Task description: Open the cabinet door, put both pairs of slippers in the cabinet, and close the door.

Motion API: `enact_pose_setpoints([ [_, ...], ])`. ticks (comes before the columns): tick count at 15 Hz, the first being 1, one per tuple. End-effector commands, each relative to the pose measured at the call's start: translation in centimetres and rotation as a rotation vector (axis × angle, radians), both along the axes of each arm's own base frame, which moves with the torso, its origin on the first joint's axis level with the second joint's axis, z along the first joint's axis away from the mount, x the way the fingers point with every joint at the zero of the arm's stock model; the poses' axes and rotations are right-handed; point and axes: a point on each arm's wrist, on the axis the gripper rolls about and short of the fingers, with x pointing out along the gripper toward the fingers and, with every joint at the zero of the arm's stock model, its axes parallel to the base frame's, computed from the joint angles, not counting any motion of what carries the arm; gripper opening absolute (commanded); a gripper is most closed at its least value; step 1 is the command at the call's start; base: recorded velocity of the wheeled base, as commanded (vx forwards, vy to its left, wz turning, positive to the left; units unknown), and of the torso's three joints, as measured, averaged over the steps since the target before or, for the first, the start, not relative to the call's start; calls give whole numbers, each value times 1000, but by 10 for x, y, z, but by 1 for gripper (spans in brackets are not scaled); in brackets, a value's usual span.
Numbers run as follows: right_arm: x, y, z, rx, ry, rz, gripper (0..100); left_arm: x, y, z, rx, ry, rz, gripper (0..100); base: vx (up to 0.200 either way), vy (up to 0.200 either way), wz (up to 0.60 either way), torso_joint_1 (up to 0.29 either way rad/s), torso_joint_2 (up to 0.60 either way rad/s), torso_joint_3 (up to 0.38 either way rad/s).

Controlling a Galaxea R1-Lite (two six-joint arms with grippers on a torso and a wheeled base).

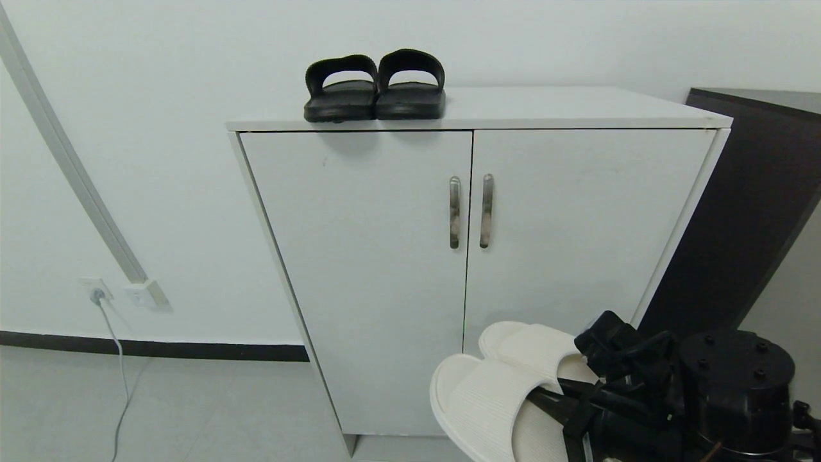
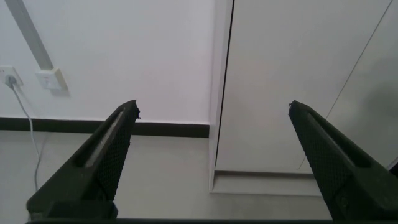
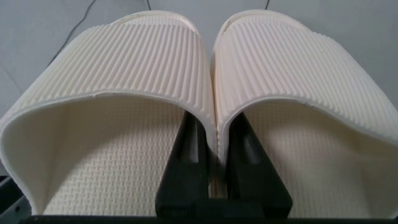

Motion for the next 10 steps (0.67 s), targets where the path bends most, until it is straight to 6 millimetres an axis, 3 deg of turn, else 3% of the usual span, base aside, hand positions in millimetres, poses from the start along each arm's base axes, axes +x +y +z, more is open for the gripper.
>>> enact_pose_setpoints([
  [1, 0, 0, -1, -4, 4, 1, 0, 0, 0, 0, -1, 2, 1, 100, 0, 0, 0, 0, 0, 0],
  [10, -2, -1, -5, -40, -9, 13, 0, 0, 0, 0, -1, 2, 1, 100, 0, 0, 0, -1, 20, 20],
])
